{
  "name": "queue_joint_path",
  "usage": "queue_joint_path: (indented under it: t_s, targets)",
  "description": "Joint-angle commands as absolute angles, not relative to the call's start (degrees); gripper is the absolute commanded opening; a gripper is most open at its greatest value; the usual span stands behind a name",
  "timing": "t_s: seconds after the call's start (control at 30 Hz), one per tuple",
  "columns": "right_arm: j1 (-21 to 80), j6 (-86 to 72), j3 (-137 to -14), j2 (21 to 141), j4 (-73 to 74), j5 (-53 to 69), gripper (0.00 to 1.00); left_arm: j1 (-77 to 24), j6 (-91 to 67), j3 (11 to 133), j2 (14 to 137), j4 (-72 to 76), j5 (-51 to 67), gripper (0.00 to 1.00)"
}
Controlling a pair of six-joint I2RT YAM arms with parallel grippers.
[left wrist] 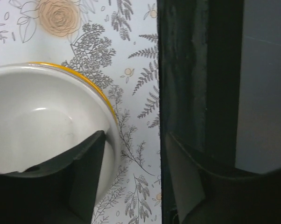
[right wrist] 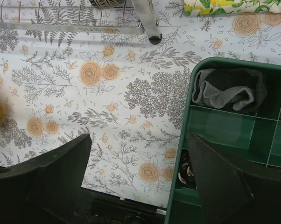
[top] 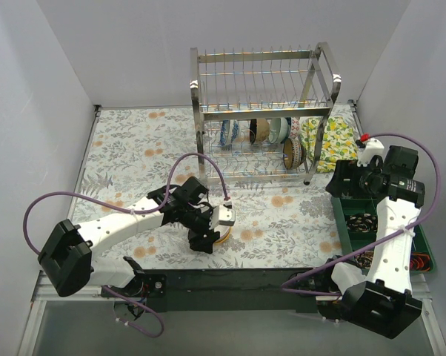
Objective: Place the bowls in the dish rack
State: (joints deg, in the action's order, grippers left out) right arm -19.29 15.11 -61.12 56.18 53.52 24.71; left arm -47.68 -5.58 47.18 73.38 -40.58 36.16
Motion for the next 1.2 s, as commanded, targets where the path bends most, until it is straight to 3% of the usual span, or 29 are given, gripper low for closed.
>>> queue_joint_path:
  t_s: [0.0, 0.23, 0.67, 0.8, 1.17]
  targets:
    - [-19.1, 14.7, -60.6, 55.5, 52.2, 26.9, 0.92, -47.8, -4.1, 51.1, 72.7, -46.0, 45.3, 0.46]
    - [-19.1, 14.6, -61.2, 56.0, 52.1, 27.0, 0.91, -47.8, -3.2, 51.3, 72.2, -44.4, 41.1, 0.22]
    - [-19.1, 14.5, -61.1, 56.1, 52.0, 26.8, 0.91, -50.8, -0.7, 47.4, 69.9, -42.7, 33.1, 0.13]
    - [-19.1, 14.4, -61.2, 55.9, 52.1, 26.6, 0.91, -50.9, -1.3, 48.4, 70.0, -42.0, 31.4, 0.00]
    - [-19.1, 14.0, -61.7, 56.6, 51.7, 26.9, 0.90, -50.9, -2.8, 63.1, 69.0, -49.3, 24.3, 0.00]
